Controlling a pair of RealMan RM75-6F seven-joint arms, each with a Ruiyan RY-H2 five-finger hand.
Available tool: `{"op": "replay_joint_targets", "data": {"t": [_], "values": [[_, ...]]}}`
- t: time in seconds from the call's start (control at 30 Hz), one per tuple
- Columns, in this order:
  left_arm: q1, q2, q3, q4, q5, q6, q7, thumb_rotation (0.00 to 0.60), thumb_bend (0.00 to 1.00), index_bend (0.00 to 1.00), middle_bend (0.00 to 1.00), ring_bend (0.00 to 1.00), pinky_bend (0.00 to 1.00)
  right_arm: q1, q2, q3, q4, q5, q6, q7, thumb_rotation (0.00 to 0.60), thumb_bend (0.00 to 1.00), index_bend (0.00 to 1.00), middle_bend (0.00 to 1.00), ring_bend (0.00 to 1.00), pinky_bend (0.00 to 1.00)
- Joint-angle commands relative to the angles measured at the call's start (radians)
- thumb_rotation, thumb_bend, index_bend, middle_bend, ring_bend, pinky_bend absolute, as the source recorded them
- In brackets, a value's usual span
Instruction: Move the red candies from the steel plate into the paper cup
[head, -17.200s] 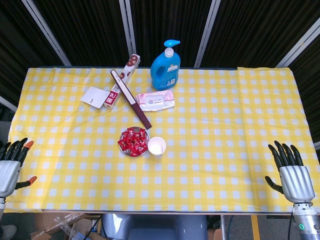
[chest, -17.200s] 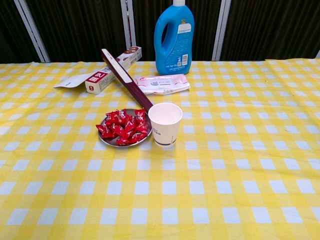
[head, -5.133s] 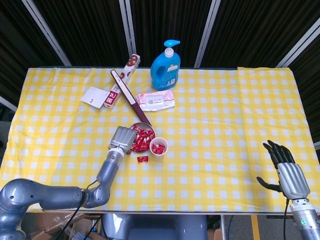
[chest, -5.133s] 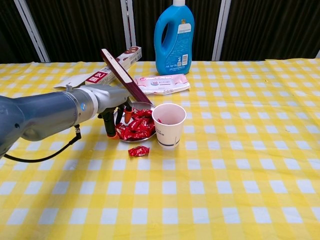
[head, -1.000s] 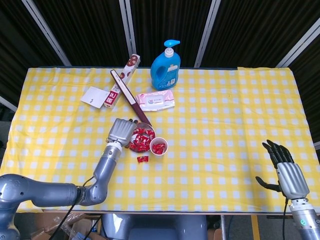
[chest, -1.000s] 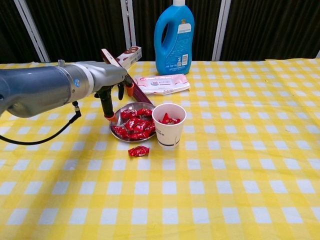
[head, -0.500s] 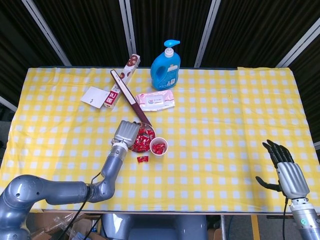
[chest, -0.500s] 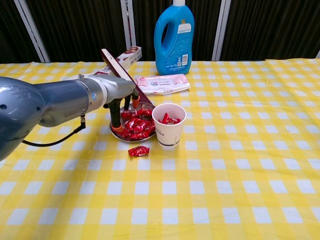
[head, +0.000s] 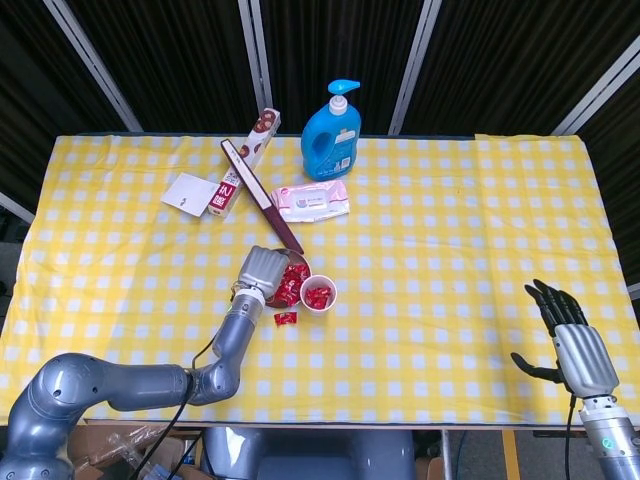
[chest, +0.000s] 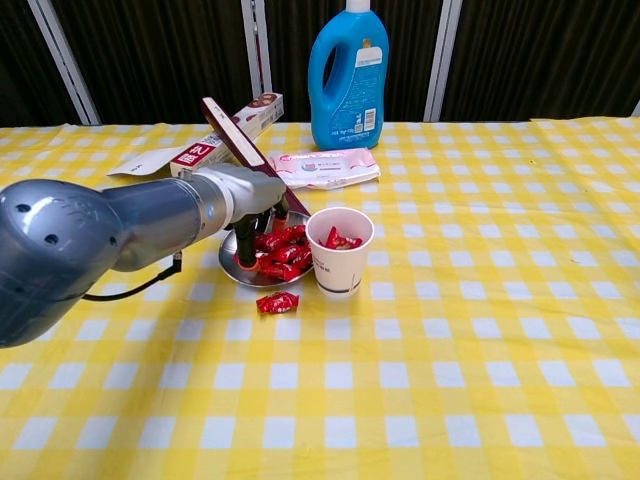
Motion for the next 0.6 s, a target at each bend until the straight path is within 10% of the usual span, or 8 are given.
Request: {"op": "replay_joint_targets", "data": {"t": [0.03, 0.6], "values": [[0.004, -0.009, 0.001, 0.009, 0.018, 0.001, -0.010, 0.600, 0.37, 0.47, 0.56, 0.83, 0.90, 0.000, 0.000, 0.000, 0.001, 0.000, -0.001, 0.001, 0.600, 0.28, 0.00, 0.00, 0.00, 0.00], [0.041, 0.059, -0.007, -0.072, 0.092, 0.059, -0.029, 0.600, 0.40, 0.53, 0.63, 0.83, 0.90, -0.001, -0.002, 0.001, 0.000, -0.001, 0.005, -0.002, 0.600, 0.28, 0.00, 0.00, 0.00, 0.00]]}}
